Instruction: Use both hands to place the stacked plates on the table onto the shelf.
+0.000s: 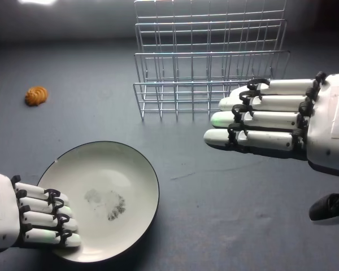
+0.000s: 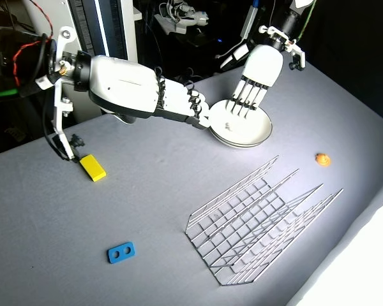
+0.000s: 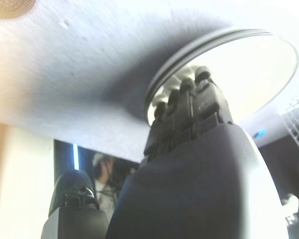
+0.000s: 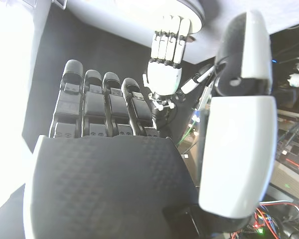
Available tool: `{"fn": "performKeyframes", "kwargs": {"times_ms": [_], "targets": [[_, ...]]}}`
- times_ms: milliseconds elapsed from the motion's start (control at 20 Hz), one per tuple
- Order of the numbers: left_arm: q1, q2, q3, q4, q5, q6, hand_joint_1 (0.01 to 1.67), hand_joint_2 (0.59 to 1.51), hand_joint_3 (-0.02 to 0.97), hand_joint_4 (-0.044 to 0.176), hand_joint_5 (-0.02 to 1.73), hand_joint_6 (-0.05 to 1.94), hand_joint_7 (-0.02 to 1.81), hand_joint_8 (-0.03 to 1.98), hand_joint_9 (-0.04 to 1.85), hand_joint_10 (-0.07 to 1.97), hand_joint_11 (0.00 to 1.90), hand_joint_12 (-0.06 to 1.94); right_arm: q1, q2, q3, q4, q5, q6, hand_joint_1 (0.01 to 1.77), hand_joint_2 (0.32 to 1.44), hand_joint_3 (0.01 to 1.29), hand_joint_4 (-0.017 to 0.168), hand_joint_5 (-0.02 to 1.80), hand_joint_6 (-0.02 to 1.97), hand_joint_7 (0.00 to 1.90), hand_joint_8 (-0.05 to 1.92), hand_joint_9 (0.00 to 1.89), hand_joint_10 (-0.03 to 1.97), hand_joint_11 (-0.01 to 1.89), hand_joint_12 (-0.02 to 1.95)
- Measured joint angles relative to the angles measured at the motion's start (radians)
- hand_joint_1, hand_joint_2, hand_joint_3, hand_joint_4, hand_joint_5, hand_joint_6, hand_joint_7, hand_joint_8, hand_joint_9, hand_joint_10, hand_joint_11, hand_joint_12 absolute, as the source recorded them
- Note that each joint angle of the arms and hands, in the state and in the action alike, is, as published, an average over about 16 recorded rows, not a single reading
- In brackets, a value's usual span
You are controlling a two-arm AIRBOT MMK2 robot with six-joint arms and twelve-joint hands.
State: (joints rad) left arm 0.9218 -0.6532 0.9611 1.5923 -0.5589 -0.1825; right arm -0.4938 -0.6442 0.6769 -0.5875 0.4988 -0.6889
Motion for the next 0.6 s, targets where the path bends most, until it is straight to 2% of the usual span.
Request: {"fn": "performKeyframes", "kwargs": {"times_ms": [600], "targets": [[0.000, 0.003, 0.024, -0.025, 0.053, 0.001, 0.01, 1.063, -0.001, -0.003, 0.01, 0.01, 0.01, 0.02, 0.02, 0.01, 0.01, -0.01, -0.008, -0.010, 0.000, 0.029, 0.005, -0.048, 1.04, 0.84, 0.02, 0.006, 0.01, 0.02, 0.02, 0.01, 0.02, 0.00, 0.01, 0.29]]}}
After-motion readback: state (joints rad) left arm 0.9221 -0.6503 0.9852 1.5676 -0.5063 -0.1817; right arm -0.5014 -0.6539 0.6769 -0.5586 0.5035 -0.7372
